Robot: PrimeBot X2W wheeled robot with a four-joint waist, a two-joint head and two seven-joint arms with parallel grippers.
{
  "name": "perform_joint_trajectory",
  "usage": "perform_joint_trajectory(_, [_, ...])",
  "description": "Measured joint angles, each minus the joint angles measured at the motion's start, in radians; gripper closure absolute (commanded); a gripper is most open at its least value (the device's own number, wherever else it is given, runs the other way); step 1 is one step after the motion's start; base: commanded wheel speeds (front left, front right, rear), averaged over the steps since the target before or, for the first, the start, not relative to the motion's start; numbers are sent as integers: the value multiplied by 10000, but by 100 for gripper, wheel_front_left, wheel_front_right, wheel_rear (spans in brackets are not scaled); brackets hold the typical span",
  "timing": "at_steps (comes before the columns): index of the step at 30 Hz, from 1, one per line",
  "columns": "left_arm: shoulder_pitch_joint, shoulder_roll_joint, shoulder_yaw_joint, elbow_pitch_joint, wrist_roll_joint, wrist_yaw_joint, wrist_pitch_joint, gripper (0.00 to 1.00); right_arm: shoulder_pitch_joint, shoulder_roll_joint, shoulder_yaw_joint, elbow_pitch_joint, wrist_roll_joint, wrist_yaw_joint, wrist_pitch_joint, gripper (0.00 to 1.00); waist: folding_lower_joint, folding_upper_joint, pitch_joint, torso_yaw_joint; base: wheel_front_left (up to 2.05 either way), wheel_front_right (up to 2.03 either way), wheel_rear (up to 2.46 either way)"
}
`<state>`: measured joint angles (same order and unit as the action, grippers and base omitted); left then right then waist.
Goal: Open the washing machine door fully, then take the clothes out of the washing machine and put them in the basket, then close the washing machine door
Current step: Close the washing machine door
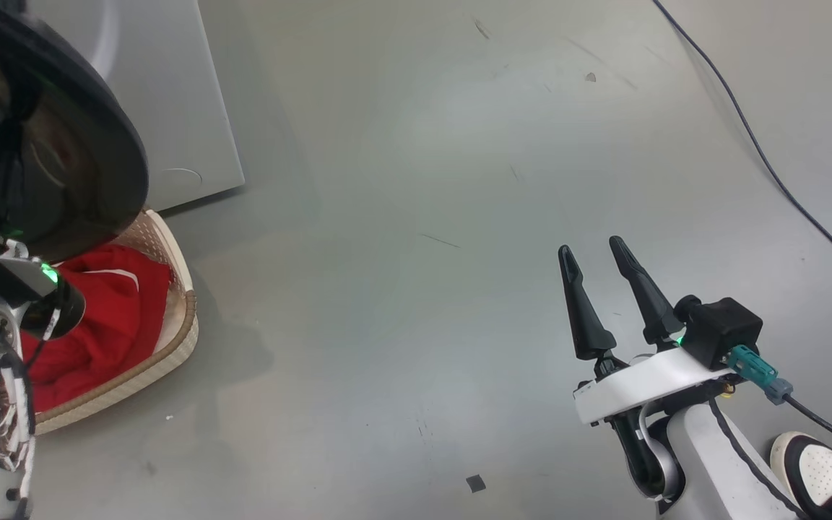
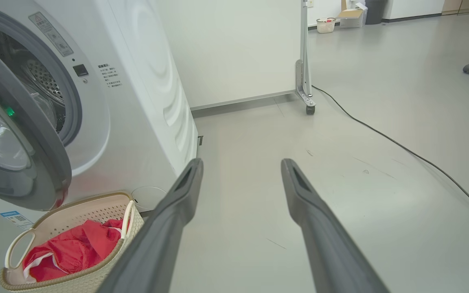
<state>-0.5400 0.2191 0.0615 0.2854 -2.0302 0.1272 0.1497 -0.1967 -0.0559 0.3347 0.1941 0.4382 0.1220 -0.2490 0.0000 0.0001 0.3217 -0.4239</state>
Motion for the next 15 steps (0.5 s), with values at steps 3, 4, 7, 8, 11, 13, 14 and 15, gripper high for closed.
perform_joint_trajectory(3, [-415,0,-136,194,8,-2,-127,100,-1,6,-33,-54,0,0,0,0,0,0,184,-74,0,0,0])
perform_joint_trajectory(4, [-548,8,-182,257,27,0,-211,100,-1,12,-27,-75,0,0,0,0,0,0,240,-94,0,0,0])
perform_joint_trajectory(7, [-886,67,-244,449,77,-2,-403,100,-8,48,17,-119,0,0,0,0,0,0,384,-153,0,0,0])
perform_joint_trajectory(8, [-986,92,-249,543,77,-2,-443,100,-9,67,23,-125,0,0,0,0,0,0,420,-175,0,0,0])
perform_joint_trajectory(11, [-1233,117,-276,823,79,-2,-596,100,-10,86,-8,-138,2,0,0,0,0,0,492,-225,0,0,0])
perform_joint_trajectory(13, [-1388,130,-313,997,117,-2,-673,100,-10,86,-25,-142,2,0,0,0,0,0,519,-237,0,0,0])
perform_joint_trajectory(14, [-1469,140,-328,1076,132,-2,-732,100,-10,88,-31,-146,2,0,0,0,0,0,531,-240,0,0,0])
perform_joint_trajectory(15, [-1542,155,-337,1162,151,0,-734,100,-10,88,-31,-148,2,0,0,0,0,0,544,-243,0,0,0])
